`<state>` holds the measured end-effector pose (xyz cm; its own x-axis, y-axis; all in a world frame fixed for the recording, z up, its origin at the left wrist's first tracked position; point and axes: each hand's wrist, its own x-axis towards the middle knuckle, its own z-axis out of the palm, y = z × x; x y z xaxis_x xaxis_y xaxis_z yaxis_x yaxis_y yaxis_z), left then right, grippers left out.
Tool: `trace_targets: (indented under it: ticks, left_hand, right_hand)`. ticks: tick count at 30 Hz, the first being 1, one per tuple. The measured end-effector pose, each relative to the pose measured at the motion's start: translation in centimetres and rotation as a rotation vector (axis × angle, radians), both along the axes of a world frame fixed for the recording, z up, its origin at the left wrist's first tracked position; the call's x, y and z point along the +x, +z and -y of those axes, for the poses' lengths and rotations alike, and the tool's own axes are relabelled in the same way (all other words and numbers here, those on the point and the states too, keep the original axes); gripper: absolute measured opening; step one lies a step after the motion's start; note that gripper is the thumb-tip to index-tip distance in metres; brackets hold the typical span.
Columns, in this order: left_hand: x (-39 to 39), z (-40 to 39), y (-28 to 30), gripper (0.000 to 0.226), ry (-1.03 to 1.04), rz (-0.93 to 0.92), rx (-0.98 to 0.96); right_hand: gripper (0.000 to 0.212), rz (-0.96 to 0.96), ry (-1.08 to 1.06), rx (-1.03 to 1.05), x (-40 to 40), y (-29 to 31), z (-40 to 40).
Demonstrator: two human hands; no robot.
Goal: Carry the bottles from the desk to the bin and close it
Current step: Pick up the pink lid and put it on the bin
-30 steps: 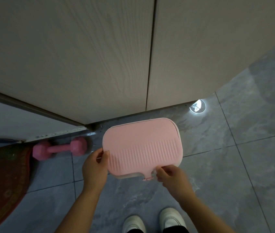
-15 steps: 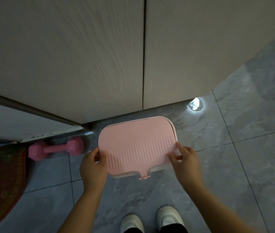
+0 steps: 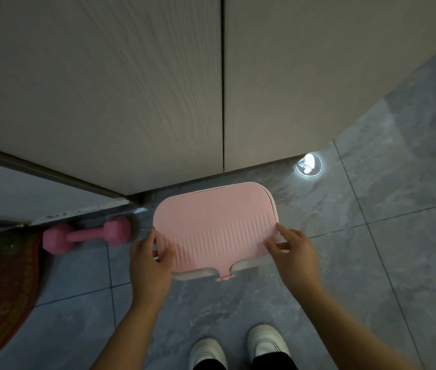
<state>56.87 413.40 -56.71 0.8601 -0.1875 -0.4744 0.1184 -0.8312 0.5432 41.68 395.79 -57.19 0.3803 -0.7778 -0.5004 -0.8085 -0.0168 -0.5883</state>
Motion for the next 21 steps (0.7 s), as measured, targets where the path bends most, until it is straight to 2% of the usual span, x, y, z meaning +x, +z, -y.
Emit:
trace_targets:
  ticks: [14,21]
  left_hand:
    - [-0.39,-0.14,-0.26,0.063,0.007,-0.06,-0.043]
    - [-0.36,0.29,-0.13,0.054,0.001,-0.043,-0.007]
  right_hand:
    - [0.047,-0.025,0.021,0.003,0.02,0.01,0.06]
    - [0.047,-0.064,0.052,0.013,0.19,0.53,0.01]
